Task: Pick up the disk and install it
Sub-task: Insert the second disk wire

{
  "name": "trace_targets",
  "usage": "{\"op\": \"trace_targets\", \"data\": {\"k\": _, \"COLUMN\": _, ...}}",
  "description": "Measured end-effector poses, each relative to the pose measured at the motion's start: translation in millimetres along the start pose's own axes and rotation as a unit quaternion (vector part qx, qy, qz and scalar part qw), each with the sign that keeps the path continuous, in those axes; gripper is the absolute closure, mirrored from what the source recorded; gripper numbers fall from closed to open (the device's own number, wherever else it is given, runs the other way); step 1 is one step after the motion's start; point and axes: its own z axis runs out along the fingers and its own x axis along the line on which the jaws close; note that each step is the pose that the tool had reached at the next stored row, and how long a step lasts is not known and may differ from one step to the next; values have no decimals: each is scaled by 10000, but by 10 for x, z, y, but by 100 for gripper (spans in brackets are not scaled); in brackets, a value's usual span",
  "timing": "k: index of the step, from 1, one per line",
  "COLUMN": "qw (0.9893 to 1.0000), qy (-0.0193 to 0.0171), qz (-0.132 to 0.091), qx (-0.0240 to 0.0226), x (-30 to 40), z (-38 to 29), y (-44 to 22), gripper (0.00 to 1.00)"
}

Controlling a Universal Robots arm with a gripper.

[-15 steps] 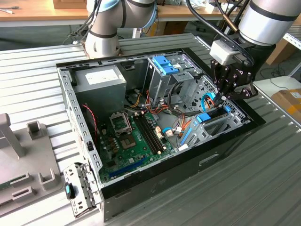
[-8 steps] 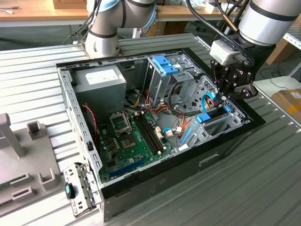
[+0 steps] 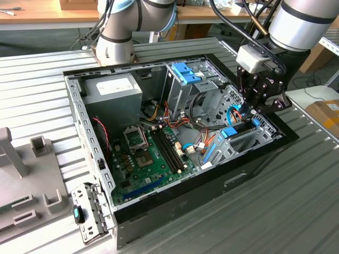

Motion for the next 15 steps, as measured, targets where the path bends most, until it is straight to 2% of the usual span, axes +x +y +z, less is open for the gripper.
{"op": "trace_targets", "data": {"k": 8, "qw": 10000, "qy": -3, "qz": -1, "qx": -4, "x": 0, "z": 0, "y": -4, "gripper": 76}}
{"op": "trace_targets", "data": {"k": 13, "qw": 9999, "qy": 7, "qz": 88, "qx": -65, "x": -1, "z": 2, "y": -36, "gripper": 76}}
{"op": "trace_targets", "data": {"k": 15, "qw": 9998, "qy": 15, "qz": 173, "qx": -69, "x": 0, "z": -50, "y": -42, "gripper": 76}}
